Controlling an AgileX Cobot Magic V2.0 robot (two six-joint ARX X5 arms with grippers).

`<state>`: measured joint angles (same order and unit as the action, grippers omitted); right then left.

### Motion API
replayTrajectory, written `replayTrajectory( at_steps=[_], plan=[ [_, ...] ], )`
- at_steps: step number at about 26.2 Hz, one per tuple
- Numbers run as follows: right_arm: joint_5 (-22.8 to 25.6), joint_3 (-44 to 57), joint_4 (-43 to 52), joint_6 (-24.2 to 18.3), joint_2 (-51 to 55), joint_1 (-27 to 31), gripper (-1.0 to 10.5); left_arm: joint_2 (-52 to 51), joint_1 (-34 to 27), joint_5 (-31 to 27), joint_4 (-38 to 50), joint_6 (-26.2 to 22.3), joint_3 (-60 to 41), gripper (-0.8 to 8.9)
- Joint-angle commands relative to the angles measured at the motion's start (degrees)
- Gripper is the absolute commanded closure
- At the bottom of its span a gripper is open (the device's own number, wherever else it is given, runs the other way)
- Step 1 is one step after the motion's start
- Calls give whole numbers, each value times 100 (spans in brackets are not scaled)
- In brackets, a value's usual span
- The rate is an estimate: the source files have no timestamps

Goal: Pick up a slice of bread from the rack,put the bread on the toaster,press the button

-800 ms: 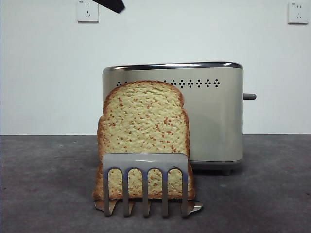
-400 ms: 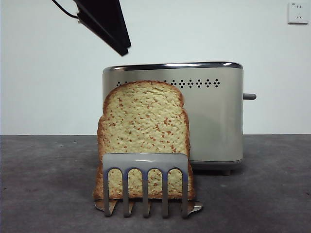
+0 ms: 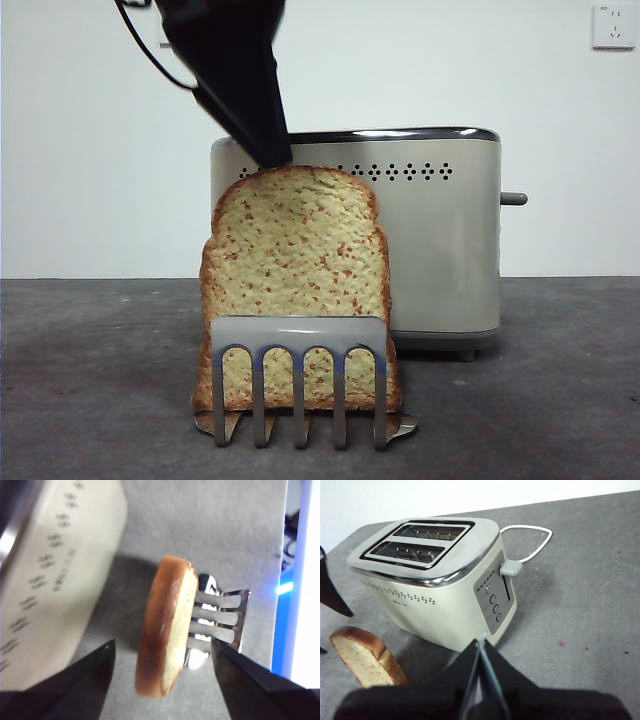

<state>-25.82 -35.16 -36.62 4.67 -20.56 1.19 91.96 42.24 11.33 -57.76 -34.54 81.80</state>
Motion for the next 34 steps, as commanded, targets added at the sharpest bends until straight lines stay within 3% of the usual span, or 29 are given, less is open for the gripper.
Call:
replayTrajectory(
  at_steps=[1, 10, 22, 30, 34],
  plan=[
    [-24, -37, 7, -90, 7, -2, 950, 190, 24, -66, 39, -66, 2, 453],
    [-20, -37, 2, -92, 7, -2, 950, 417, 96, -66, 28, -66, 2, 487],
    [-15, -37, -243, -234, 4, -2, 950, 415, 323, -72, -118, -367, 2, 828],
    [-15, -37, -420, -245, 4, -2, 950, 249, 323, -70, -151, -361, 4, 826],
    [-15, -37, -417, -240, 4, -2, 950, -306, 323, -94, -177, -361, 4, 822]
  ],
)
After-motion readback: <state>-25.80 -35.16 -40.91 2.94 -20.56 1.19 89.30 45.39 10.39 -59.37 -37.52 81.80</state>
